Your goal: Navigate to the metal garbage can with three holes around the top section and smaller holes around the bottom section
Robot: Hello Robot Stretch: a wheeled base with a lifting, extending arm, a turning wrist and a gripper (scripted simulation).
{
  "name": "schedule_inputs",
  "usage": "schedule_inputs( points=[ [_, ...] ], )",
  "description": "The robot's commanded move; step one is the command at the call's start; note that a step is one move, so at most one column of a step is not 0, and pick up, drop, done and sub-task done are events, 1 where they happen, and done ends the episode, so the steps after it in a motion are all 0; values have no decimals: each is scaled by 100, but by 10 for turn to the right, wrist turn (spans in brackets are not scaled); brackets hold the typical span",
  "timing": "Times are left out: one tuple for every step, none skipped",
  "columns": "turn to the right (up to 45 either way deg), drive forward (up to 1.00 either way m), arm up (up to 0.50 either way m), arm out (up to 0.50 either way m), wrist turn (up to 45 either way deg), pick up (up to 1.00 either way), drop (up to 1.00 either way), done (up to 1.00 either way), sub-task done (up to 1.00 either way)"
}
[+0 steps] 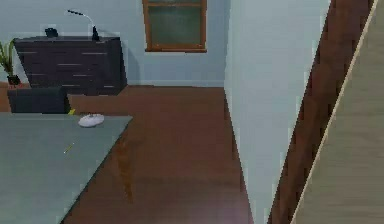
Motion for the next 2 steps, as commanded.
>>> schedule_inputs(
  points=[
    [0, 45, 0, 0, 0, 0, 0, 0, 0],
    [30, 0, 0, 0, 0, 0, 0, 0, 0]
  ],
)
